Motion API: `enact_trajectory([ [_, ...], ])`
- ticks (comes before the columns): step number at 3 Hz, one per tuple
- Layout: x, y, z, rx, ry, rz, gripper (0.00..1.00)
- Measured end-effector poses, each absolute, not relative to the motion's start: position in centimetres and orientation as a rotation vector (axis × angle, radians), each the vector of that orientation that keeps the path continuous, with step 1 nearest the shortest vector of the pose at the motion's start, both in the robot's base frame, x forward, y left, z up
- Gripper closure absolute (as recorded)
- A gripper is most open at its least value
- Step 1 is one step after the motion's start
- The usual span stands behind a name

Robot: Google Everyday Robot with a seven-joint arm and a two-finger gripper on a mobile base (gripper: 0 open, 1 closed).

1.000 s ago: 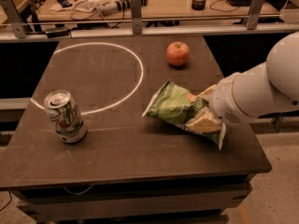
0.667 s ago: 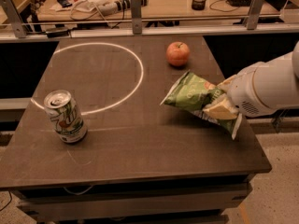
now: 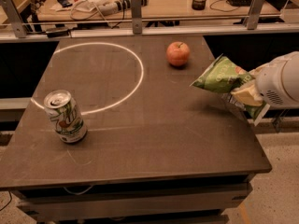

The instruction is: Move green jalapeno chip bag near apple

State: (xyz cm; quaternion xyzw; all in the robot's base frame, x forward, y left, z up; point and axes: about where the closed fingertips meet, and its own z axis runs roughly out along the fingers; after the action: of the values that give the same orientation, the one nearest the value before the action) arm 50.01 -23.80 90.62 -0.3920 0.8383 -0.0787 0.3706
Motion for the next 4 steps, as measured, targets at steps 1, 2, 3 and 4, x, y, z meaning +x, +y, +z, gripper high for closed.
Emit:
enact_trajectory([
  [1, 50.0, -23.8, 90.6, -1.005, 2.15, -0.202, 1.0],
  [2, 51.3, -24.3, 90.6, -0.939, 2.153, -0.232, 1.0],
  [3, 55.2, -25.8, 90.9, -0.831, 2.111, -0.316, 1.0],
  [4, 58.8, -27.1, 91.6, -0.734, 2.062, -0.372, 1.0],
])
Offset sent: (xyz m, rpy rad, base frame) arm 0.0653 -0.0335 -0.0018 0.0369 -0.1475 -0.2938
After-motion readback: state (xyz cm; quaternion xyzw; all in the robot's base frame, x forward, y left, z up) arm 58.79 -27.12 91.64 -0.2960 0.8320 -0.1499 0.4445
